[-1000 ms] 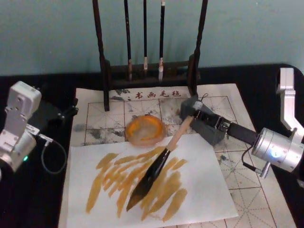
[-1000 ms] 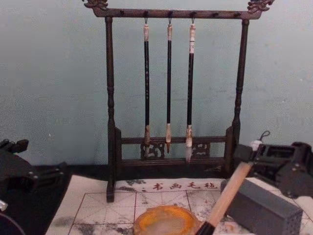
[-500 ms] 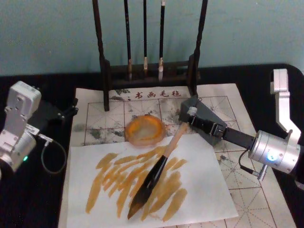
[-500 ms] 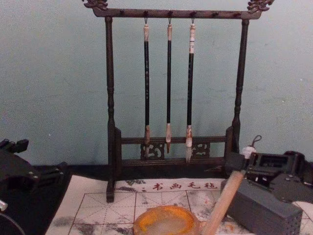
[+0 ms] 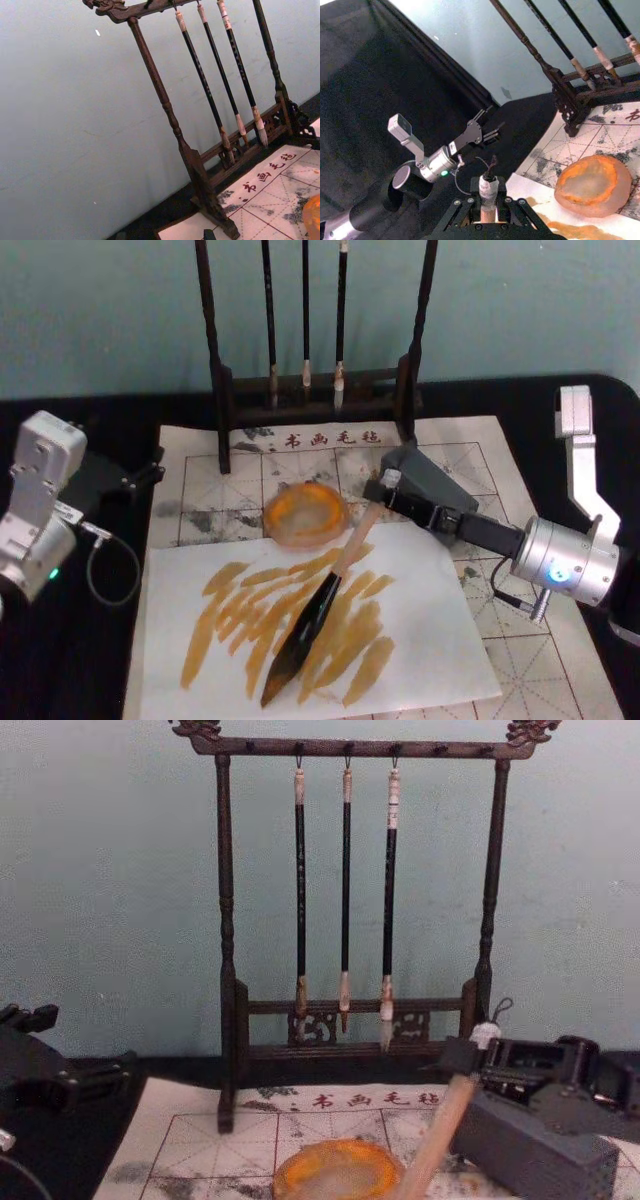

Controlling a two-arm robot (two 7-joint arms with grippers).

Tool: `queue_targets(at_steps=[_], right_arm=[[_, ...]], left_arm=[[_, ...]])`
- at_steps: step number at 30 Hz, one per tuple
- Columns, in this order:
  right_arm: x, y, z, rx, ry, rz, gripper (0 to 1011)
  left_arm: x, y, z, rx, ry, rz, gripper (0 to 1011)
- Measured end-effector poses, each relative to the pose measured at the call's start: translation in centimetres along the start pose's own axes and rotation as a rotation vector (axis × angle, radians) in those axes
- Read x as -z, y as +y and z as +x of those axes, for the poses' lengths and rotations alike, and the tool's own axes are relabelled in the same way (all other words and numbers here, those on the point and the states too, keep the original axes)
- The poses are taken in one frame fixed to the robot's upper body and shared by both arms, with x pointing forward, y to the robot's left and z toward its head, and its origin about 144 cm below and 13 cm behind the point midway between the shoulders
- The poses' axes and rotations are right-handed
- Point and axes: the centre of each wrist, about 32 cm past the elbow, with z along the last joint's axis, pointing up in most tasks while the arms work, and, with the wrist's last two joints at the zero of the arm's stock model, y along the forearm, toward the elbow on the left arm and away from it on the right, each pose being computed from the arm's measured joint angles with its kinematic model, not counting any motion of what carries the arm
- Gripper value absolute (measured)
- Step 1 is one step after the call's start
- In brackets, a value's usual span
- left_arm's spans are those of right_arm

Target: Pick up the brush from the inkstone, write on the paper, then place the brush back to its original position.

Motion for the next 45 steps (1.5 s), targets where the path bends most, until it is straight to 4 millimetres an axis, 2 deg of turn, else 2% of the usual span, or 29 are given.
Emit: queue_targets(at_steps=[19, 45], right_arm=[[0.2, 0.5, -0.1, -0.01, -0.058, -0.036, 188], [-0.5, -0.7, 0.4, 0.031, -0.072, -0.002, 188]], left_arm=[[0.0, 0.0, 0.0, 0.0, 0.0, 0.0, 1001], [0.0, 0.0, 0.0, 0.0, 0.0, 0.0, 1001]])
